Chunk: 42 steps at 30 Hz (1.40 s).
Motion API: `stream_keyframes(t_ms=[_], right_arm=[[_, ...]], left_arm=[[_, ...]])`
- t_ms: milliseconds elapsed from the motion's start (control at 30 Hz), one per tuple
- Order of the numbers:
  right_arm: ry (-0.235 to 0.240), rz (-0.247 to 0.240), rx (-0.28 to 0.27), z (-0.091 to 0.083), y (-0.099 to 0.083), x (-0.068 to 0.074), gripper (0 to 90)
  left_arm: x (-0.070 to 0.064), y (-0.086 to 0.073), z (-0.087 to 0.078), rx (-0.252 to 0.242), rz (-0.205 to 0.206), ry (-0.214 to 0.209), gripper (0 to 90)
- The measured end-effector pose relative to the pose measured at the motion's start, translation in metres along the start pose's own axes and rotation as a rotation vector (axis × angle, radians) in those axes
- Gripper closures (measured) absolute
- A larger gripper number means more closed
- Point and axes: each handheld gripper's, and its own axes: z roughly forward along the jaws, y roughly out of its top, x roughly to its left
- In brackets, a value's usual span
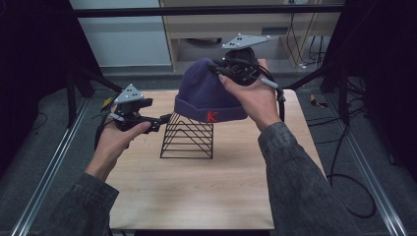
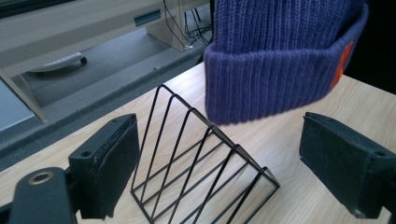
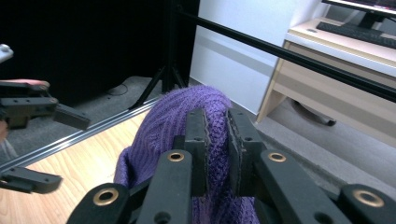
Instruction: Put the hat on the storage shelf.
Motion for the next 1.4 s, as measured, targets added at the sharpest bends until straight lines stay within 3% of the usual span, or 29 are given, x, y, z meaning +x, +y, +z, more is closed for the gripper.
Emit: stream_keyframes(t_ms=[233, 400, 567, 667, 733, 900, 1033, 1200, 1400], right_arm=[[0.024, 0.007, -0.023, 0.012, 0.007, 0.013, 80.0], [0.043, -0.003, -0.021, 0.018, 0.008, 0.02, 79.9], [0.058, -0.001, -0.018, 0.023, 0.008, 0.024, 80.0], [0.069, 0.002, -0.019, 0.026, 0.008, 0.026, 80.0], [0.076, 0.001, -0.02, 0.028, 0.009, 0.027, 80.0], [0.083, -0.003, -0.02, 0.03, 0.01, 0.028, 79.9], [0.085, -0.009, -0.019, 0.03, 0.011, 0.028, 79.9], [0.074, -0.003, -0.022, 0.028, 0.011, 0.025, 79.8], [0.062, 0.003, -0.021, 0.027, 0.008, 0.021, 79.8]], left_arm=[[0.0, -0.004, 0.004, 0.004, -0.006, -0.001, 12.8], [0.008, -0.004, 0.007, -0.006, -0.026, 0.01, 12.8], [0.014, -0.003, 0.016, 0.017, -0.016, -0.015, 11.6], [0.013, 0.0, 0.023, 0.023, -0.023, -0.053, 11.3], [0.013, 0.0, 0.027, 0.047, -0.008, -0.03, 11.9], [0.018, -0.002, 0.035, 0.065, -0.067, -0.032, 14.9], [0.015, 0.0, 0.034, 0.046, -0.048, -0.047, 31.3], [0.013, 0.001, 0.032, 0.048, -0.027, -0.034, 64.0], [0.01, 0.003, 0.027, 0.04, -0.008, -0.006, 70.8]])
